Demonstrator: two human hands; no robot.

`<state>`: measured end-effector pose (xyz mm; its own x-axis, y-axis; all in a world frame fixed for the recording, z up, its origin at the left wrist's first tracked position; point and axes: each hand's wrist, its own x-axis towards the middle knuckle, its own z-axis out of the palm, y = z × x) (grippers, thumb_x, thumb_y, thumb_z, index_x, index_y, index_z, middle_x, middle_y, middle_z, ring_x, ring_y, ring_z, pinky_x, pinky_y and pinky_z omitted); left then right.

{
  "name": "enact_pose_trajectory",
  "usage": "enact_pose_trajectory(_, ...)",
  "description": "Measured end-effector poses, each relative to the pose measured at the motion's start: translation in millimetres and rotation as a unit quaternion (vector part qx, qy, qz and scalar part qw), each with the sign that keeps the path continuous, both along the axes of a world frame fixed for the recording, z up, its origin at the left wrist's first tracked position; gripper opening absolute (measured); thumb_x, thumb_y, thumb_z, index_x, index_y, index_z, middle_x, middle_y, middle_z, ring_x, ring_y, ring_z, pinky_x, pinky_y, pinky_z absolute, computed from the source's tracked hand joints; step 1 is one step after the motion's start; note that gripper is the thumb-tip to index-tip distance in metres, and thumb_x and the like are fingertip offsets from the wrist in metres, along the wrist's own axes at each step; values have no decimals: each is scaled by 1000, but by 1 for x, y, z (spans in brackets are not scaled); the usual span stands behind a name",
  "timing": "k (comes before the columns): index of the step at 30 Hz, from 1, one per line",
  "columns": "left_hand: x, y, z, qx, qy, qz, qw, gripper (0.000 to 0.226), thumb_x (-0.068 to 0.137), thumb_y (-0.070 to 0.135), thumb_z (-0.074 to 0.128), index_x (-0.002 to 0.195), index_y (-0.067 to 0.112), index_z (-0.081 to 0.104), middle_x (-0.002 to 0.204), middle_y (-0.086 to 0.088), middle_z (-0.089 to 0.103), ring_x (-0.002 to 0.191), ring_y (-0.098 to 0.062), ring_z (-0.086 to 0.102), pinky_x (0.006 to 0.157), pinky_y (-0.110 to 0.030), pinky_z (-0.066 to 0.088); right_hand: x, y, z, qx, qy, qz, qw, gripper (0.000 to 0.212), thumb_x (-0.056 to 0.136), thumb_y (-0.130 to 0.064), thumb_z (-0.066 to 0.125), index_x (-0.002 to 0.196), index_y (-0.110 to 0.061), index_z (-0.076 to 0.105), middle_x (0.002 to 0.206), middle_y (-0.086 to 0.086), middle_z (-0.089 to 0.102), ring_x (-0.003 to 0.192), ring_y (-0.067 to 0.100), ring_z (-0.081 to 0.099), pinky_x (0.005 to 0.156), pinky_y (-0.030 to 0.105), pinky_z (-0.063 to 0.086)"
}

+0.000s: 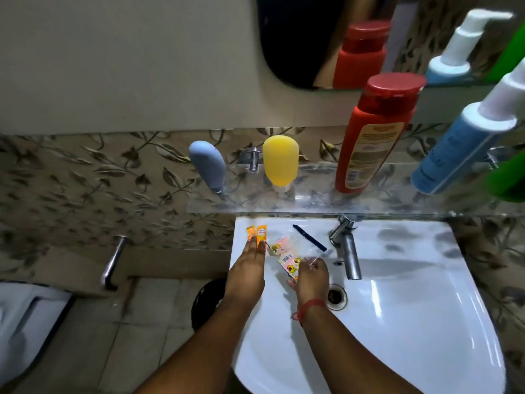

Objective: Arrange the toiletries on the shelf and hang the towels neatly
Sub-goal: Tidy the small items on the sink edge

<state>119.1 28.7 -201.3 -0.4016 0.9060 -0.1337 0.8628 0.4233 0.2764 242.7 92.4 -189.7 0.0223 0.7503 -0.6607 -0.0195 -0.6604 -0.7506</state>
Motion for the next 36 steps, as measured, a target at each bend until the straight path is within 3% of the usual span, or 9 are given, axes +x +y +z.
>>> enact_pose_trajectory(2, -7, -8, 8, 27, -22, 36, 999, 82, 87, -13, 36, 159, 16, 12, 168, -1, 1, 154, -11, 7, 118, -21, 19, -8, -11, 5, 47, -20, 17, 999, 9, 96, -9, 47, 92, -11, 56, 86, 2, 61, 66, 13, 59, 56, 32, 58)
enact_pose_trajectory(6, -30, -36, 18, 75, -74, 123, 987, 80, 86, -14, 36, 158, 14, 19, 167, -2, 16, 152, -14, 20, 117, -20, 18, -36, -43, 18, 108, -46, 84, 990, 17, 95, -12, 40, 88, -19, 53, 75, 0, 59, 53, 18, 54, 53, 33, 55)
enact_pose_trajectory(9, -48, -68, 20, 120, -122, 202, 964, 70, 89, -10, 35, 155, 12, 31, 162, -6, 32, 147, -22, 35, 115, -31, 32, -64, -73, 20, 186, -99, 148, 966, 16, 90, -15, 45, 89, -28, 54, 92, 1, 64, 78, 23, 62, 70, 39, 58)
enact_pose_trajectory(11, -64, -90, 12, 133, -145, 246, 949, 72, 85, -13, 33, 153, 11, 35, 156, -9, 41, 137, -30, 47, 105, -35, 42, -81, -95, 19, 236, -136, 180, 945, 17, 89, -8, 48, 96, -22, 56, 104, 4, 63, 94, 26, 60, 81, 36, 52)
enact_pose_trajectory(15, -108, -153, -17, 132, -221, 334, 907, 54, 81, -7, 50, 127, 21, 58, 114, -12, 71, 103, -36, 67, 84, -36, 54, -120, -152, 7, 279, -181, 213, 919, 14, 91, -7, 49, 102, -11, 58, 108, 9, 62, 99, 28, 58, 84, 38, 49)
enact_pose_trajectory(21, -164, -248, -57, 80, -330, 368, 866, 28, 92, 6, 58, 118, 12, 66, 116, -12, 71, 108, -30, 65, 78, -24, 41, -163, -239, -44, 229, -230, 287, 902, 14, 87, -1, 55, 99, -5, 63, 106, 18, 64, 101, 35, 59, 85, 38, 44)
enact_pose_trajectory(25, -171, -286, -73, 50, -363, 348, 863, 39, 93, -1, 46, 125, 11, 64, 119, -10, 69, 111, -29, 63, 78, -24, 38, -180, -281, -82, 156, -247, 350, 890, 25, 89, 1, 49, 109, 0, 64, 114, 22, 57, 105, 37, 57, 90, 32, 43)
enact_pose_trajectory(32, -165, -279, -158, 1, -418, 346, 840, 40, 100, 6, 40, 134, 12, 57, 126, -11, 64, 109, -25, 60, 86, -30, 45, -206, -294, -176, 99, -232, 406, 878, 36, 94, 2, 46, 127, 4, 60, 123, 25, 56, 112, 37, 57, 87, 23, 41)
enact_pose_trajectory(36, -175, -254, -248, -1, -478, 351, 805, 31, 103, 13, 44, 126, 6, 63, 120, -15, 65, 110, -27, 61, 94, -32, 47, -224, -283, -270, 104, -229, 442, 861, 36, 95, 0, 45, 127, -1, 61, 123, 26, 56, 114, 38, 56, 97, 32, 44)
